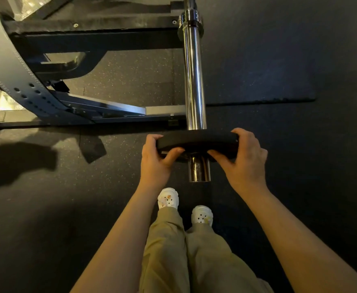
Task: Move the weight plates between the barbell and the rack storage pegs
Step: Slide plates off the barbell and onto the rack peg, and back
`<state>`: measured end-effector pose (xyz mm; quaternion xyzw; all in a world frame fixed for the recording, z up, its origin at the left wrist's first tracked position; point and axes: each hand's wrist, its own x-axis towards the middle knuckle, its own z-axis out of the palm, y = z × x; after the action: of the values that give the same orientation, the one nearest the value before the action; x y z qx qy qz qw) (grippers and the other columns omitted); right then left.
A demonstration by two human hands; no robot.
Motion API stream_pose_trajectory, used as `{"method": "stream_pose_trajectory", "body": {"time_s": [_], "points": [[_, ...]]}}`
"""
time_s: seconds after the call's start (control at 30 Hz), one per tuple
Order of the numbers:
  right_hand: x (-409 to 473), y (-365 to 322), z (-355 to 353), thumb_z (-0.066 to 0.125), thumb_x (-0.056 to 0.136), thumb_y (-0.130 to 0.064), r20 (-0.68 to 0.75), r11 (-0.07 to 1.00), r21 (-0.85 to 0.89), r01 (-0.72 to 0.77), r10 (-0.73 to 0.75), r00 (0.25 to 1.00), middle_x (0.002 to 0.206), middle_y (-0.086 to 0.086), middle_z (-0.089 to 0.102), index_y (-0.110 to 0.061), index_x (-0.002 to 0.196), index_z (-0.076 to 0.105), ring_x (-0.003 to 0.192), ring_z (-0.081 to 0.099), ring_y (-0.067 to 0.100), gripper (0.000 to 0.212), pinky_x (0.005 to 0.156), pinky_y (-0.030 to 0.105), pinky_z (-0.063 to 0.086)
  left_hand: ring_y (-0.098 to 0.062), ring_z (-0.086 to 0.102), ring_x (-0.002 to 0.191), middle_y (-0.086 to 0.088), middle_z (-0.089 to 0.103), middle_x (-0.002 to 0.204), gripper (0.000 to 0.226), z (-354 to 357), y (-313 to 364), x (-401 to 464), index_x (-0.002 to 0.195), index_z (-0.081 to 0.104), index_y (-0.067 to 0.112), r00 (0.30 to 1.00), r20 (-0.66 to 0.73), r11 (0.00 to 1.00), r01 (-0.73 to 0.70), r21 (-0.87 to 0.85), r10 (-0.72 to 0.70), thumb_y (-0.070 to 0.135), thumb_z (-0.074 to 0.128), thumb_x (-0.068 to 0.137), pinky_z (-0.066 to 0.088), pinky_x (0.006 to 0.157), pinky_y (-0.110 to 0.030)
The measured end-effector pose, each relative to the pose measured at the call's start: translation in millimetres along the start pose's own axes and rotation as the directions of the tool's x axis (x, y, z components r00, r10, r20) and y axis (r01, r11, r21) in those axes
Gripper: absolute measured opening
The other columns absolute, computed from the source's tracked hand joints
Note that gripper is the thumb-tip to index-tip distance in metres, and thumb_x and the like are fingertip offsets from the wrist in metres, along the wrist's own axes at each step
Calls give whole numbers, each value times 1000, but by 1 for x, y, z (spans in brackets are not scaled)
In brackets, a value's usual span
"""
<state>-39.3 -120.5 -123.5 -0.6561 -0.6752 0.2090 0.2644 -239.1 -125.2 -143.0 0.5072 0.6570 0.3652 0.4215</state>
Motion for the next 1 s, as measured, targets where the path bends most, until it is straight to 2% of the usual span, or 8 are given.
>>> {"method": "stream_pose_trajectory", "body": {"time_s": [0.1,0.27,0.37,0.57,0.7,0.83,0.9,1.0], "points": [[-1,1,-2,59,76,-49,16,999,-35,28,-28,999,110,6,52,-23,119,37,98,47,15,55,85,36,30,-7,56,93,8,51,102,64,2,-1,-7,101,36,41,999,-36,1000,1,-31,-2,90,46,60,50,74,-18],[-5,2,-7,60,76,-50,72,1000,-12,22,-21,997,111,3,52,-20,120,41,98,43,9,56,84,34,31,-23,57,100,-5,55,108,61,4,-5,-14,101,38,42,998,-64,1000,12,23,-10,90,43,62,53,84,-44],[-10,1,-14,64,78,-46,128,1000,-4,14,-13,992,113,2,52,-15,123,45,100,43,8,58,85,33,30,-25,56,100,-7,55,108,68,3,-7,-22,107,40,35,999,-49,998,-10,62,13,88,43,66,52,83,-49],[-33,7,-26,63,84,-35,233,996,-69,57,-39,972,115,8,56,-11,128,43,103,53,22,54,89,34,30,-24,55,97,-8,54,106,70,1,-3,-42,109,44,25,999,-26,995,-20,99,23,82,46,69,52,80,-40],[-39,4,-29,64,84,-35,240,997,-79,9,11,971,113,8,56,-10,127,44,101,53,21,53,89,34,31,-21,54,96,-4,53,104,57,-1,0,-49,106,42,25,1000,-6,990,4,140,-3,69,48,71,46,76,-26],[-55,4,-34,58,81,-44,232,995,-92,45,-22,972,103,4,59,-12,119,49,91,55,16,51,84,32,33,-18,54,91,-2,53,99,53,-1,-4,-66,104,44,25,1000,-6,990,-1,139,2,68,49,74,46,73,-25],[-67,4,-37,58,80,-47,256,994,-105,41,-13,967,98,-2,60,-14,114,53,85,54,10,47,83,31,34,-16,56,89,3,54,95,48,-1,-9,-79,100,45,29,998,4,992,59,110,-60,70,50,75,48,73,-27],[-93,7,-35,66,80,-46,408,991,-117,-59,102,907,85,-20,52,-27,107,54,75,43,-9,35,88,28,34,-15,61,87,2,60,92,44,10,-29,-107,97,52,24,946,77,946,307,108,-315,63,55,78,51,72,-27]]}}
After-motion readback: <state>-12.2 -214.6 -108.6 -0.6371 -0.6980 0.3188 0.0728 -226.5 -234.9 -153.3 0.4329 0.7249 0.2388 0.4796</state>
